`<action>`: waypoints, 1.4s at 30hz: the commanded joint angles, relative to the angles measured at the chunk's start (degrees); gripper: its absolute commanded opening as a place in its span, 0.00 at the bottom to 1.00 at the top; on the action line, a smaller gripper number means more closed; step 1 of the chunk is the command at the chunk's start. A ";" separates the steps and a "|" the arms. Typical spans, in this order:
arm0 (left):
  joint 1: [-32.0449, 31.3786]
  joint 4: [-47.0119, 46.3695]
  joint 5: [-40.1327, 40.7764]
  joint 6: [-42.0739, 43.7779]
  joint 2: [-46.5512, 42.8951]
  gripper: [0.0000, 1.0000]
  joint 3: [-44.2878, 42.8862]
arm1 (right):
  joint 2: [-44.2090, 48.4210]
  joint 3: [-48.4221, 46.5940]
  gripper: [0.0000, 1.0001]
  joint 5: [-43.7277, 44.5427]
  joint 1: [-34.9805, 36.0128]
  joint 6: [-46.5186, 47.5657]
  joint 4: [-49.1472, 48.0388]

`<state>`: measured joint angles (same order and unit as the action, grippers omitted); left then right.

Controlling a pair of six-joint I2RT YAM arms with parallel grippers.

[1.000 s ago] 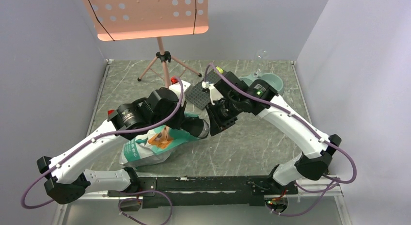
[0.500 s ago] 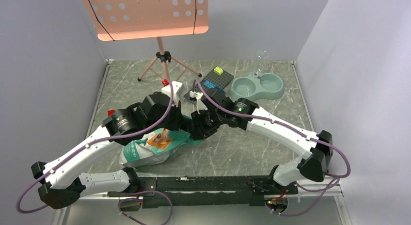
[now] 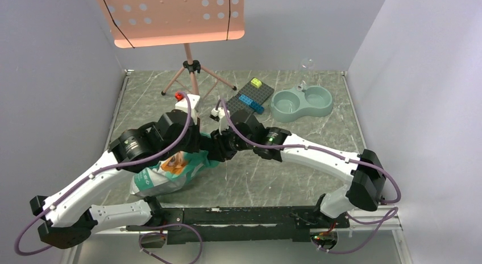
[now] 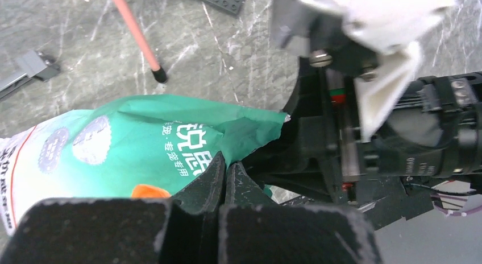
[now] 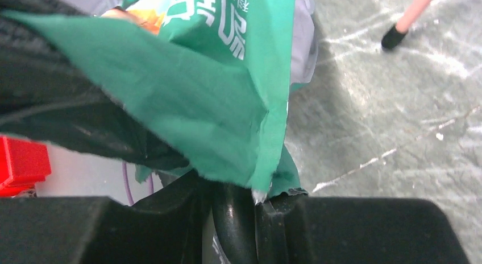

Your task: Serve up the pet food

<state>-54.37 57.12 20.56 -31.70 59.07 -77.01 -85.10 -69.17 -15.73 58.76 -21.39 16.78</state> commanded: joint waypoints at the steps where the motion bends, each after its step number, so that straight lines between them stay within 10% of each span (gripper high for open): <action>1: -1.35 -6.56 1.28 -4.07 -4.92 0.00 -5.65 | 3.91 1.26 0.00 -1.64 0.40 1.31 -18.54; 14: -1.35 -7.03 2.19 -3.72 -7.58 0.00 -2.00 | 5.80 1.80 0.00 0.46 -3.56 -9.63 -6.20; 21: -1.35 -6.79 -0.99 -1.75 -6.04 0.00 -2.14 | 1.06 -3.91 0.00 -13.46 -11.47 -22.33 11.82; 34: -1.35 -9.88 -4.09 -2.83 -5.98 0.00 -0.06 | -0.10 -2.15 0.24 -8.66 -11.96 -33.08 8.74; 42: -1.35 -9.95 -5.08 -2.92 -5.78 0.00 -0.51 | -0.57 -0.80 0.17 -6.74 -11.70 -32.92 7.29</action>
<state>-55.00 56.14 18.90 -33.47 55.13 -74.78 -84.55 -70.57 -30.89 48.49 -53.93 23.92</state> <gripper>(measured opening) 0.013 0.287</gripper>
